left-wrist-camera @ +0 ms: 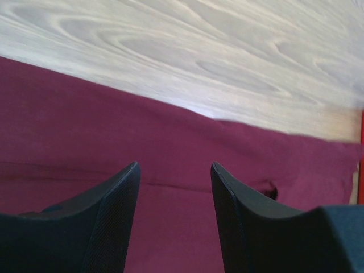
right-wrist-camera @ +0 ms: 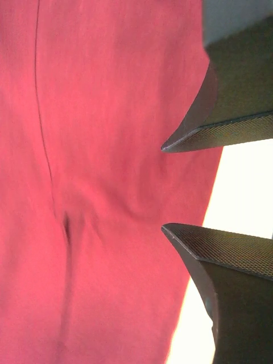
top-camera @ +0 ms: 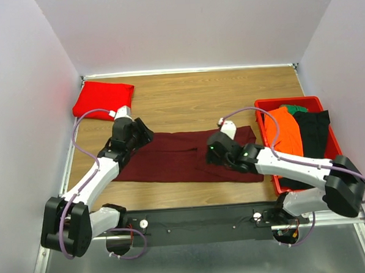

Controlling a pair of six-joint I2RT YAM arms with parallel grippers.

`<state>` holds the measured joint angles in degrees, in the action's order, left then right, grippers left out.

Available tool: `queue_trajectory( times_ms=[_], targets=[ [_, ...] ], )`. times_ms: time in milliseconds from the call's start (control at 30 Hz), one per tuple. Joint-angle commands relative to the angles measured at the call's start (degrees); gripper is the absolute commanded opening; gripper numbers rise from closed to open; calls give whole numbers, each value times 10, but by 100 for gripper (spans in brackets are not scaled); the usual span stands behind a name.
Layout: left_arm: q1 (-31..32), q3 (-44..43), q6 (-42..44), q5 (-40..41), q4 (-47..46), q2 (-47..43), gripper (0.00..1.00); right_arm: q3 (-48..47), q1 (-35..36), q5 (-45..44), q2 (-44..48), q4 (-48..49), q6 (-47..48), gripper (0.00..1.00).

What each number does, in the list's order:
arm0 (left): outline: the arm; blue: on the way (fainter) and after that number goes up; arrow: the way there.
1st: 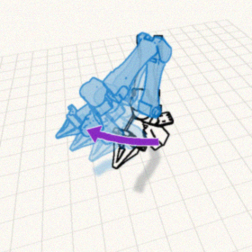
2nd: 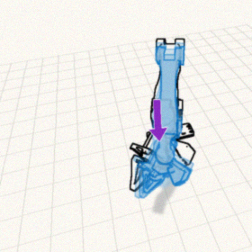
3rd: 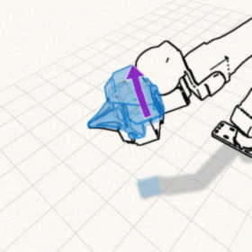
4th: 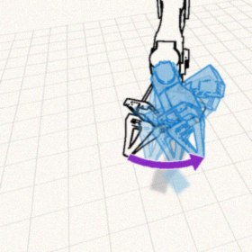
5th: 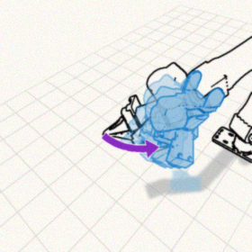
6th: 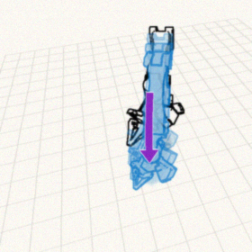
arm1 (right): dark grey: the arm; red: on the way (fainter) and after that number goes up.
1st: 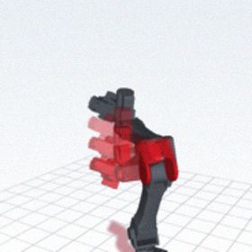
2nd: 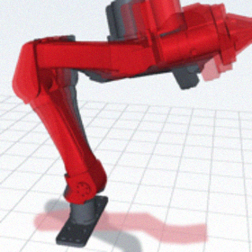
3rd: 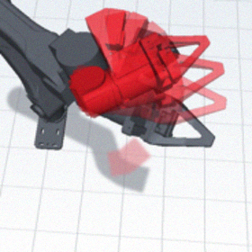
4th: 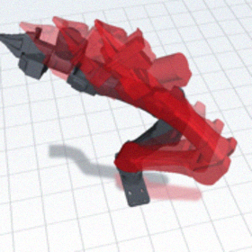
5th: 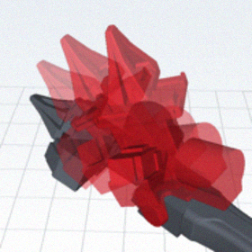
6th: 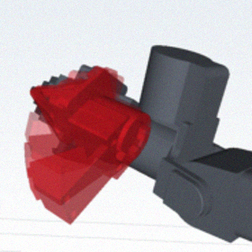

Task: Fold and stack the t-shirts
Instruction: Fold the tshirt

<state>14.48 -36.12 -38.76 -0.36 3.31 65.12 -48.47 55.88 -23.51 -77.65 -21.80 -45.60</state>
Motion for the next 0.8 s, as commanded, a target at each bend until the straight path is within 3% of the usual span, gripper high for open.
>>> queue_trajectory(
  times_ms=[0,200,367,767],
  targets=[
    [36,8,-20,35,-30,-3,61,55,-49,-44,41,-21,-50,62],
    [93,31,-49,75,-30,9,61,64,-112,-22,32,-21,-48,62],
    [141,42,-74,97,-30,15,60,48,-123,-19,-14,-19,-53,62],
    [180,51,-97,125,-1,34,50,36,-153,8,-98,25,-49,62]
  ],
)
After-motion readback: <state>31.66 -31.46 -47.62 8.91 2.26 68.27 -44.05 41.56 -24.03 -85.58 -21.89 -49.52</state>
